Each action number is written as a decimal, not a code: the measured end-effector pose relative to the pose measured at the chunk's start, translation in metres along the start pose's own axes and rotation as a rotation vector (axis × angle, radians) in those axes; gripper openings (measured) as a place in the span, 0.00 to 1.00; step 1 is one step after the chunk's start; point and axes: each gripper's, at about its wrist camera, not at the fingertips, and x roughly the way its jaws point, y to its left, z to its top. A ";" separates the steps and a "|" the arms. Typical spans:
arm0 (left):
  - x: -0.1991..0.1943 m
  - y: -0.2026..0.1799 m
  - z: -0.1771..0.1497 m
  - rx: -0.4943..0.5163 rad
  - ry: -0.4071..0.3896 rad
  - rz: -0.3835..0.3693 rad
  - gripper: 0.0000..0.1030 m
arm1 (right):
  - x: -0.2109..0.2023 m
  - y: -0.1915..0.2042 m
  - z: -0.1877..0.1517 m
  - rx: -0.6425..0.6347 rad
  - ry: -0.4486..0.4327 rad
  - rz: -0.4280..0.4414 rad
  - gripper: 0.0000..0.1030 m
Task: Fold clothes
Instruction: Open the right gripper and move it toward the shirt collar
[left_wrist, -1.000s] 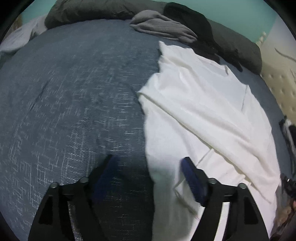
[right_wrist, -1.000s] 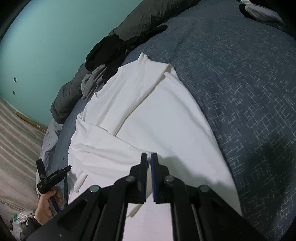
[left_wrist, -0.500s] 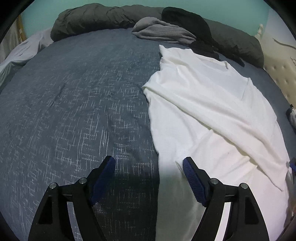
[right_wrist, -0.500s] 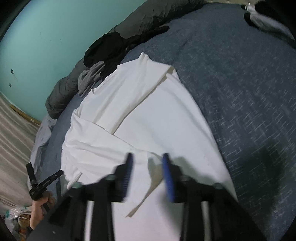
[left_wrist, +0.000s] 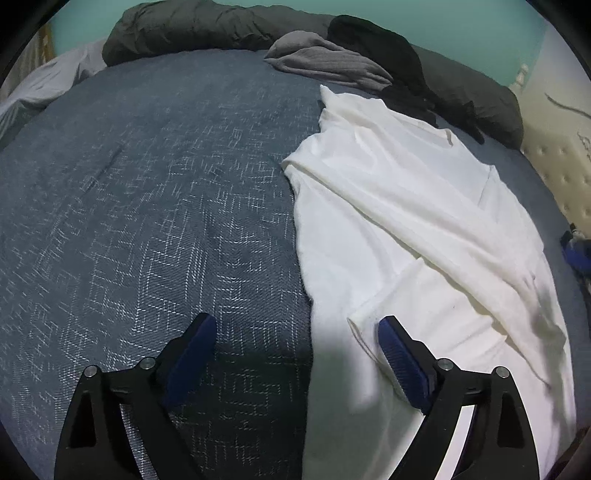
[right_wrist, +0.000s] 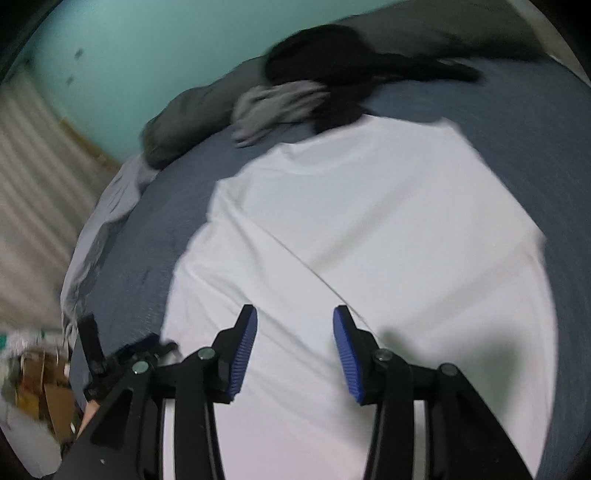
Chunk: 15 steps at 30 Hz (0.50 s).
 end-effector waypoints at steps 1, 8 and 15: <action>0.001 0.000 0.000 0.002 0.001 0.000 0.91 | 0.010 0.010 0.011 -0.024 0.017 0.017 0.42; 0.006 -0.007 0.000 0.018 0.005 0.007 0.99 | 0.104 0.073 0.077 -0.203 0.103 0.041 0.42; 0.003 -0.001 -0.001 0.000 0.007 -0.027 0.99 | 0.179 0.092 0.120 -0.196 0.171 0.040 0.42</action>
